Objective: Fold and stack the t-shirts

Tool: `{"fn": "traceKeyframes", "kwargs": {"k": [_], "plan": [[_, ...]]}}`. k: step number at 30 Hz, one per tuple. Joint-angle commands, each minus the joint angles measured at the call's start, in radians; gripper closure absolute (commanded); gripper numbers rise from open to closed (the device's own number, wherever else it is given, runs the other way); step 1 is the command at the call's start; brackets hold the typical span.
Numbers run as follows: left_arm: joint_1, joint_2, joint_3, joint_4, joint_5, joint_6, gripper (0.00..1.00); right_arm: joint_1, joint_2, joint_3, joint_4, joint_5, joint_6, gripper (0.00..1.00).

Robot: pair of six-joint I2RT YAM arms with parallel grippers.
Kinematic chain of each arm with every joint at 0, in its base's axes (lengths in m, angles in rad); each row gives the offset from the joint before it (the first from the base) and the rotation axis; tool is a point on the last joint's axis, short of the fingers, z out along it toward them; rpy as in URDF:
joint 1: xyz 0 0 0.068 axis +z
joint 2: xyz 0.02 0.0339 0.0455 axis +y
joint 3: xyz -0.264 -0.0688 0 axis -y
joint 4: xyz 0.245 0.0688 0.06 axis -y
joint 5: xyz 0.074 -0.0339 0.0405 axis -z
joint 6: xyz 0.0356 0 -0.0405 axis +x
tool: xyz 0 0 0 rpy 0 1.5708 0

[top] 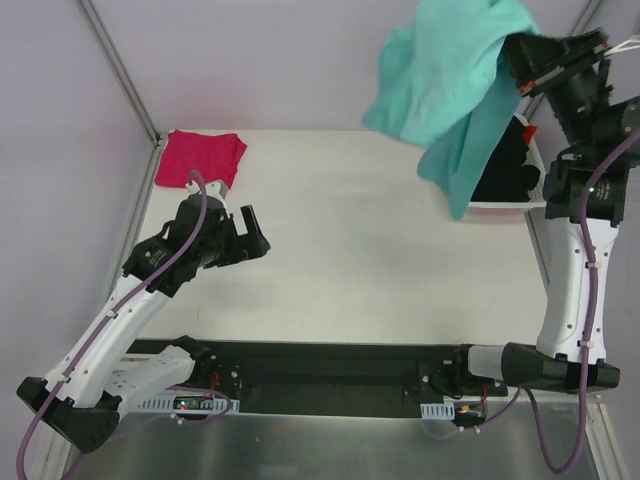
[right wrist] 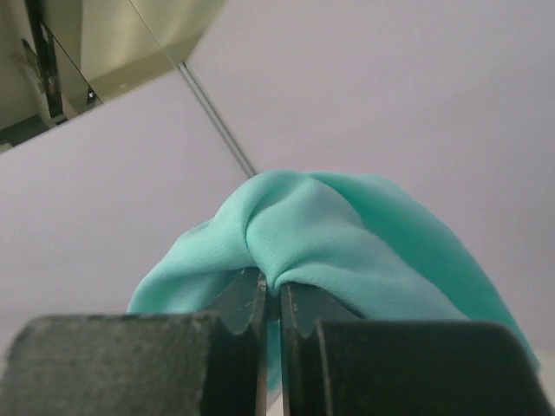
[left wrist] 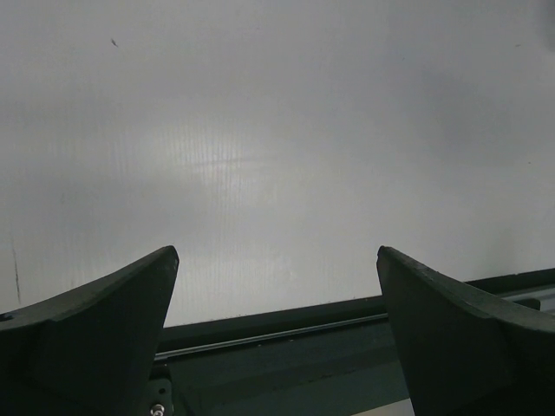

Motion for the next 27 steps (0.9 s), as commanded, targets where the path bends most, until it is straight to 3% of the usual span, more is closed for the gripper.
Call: {"fn": "traceKeyframes", "kwargs": {"k": [1, 4, 7, 13, 20, 27], "plan": [[-0.006, -0.016, 0.038, -0.031, -0.013, -0.011, 0.01, 0.024, -0.116, -0.243, -0.020, -0.167, 0.067, 0.99], [-0.008, -0.007, 0.060, -0.036, -0.018, -0.010, 0.01, 0.029, -0.200, -0.330, -0.253, -0.160, -0.112, 0.99], [-0.014, 0.013, 0.076, -0.040, -0.021, -0.019, 0.01, 0.040, -0.208, -0.345, -0.365, -0.190, -0.202, 0.99], [-0.049, 0.045, 0.115, -0.045, -0.052, -0.036, 0.01, 0.095, -0.228, -0.363, -0.407, -0.158, -0.254, 0.99], [-0.062, 0.056, 0.129, -0.054, -0.078, -0.042, 0.01, 0.227, -0.173, -0.253, -0.579, -0.149, -0.343, 0.99], [-0.062, 0.065, 0.144, -0.056, -0.086, -0.037, 0.01, 0.331, -0.219, -0.263, -0.656, -0.138, -0.324, 0.99]]}}
